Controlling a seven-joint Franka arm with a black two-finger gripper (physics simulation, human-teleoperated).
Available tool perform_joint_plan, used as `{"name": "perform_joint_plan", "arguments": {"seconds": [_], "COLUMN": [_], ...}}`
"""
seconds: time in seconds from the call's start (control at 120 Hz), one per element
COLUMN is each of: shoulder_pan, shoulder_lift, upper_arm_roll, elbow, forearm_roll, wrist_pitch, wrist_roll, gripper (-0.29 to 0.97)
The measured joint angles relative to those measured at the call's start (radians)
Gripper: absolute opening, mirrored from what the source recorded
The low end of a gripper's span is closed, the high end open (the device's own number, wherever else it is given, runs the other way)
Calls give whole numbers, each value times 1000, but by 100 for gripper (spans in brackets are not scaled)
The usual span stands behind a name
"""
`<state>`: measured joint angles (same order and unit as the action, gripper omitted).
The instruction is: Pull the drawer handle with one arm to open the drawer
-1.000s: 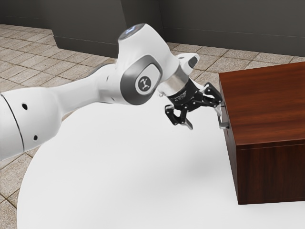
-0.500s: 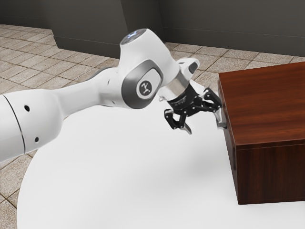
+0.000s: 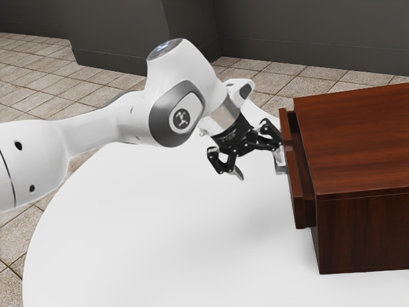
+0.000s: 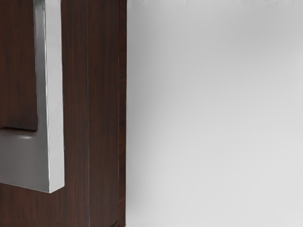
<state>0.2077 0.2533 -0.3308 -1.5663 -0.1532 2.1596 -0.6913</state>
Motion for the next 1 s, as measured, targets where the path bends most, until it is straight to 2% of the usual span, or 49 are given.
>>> {"name": "perform_joint_plan", "arguments": {"seconds": [0.233,0.367,0.533,0.75,0.8,0.917,1.0], "shoulder_pan": [45,174,290,370,430,632,706], "shoulder_lift": [-32,-44,-52,-73,-76,-76,-75], "upper_arm_roll": [-10,-130,-235,-296,-354,-550,-615], "elbow": [-44,-71,-92,-127,-135,-162,-172], "forearm_roll": [1,4,8,16,19,31,39], "wrist_pitch": [-3,-1,-1,-1,-1,1,3], "wrist_roll": [1,1,2,2,3,3,3], "gripper": [68,68,68,68,68,68,68]}}
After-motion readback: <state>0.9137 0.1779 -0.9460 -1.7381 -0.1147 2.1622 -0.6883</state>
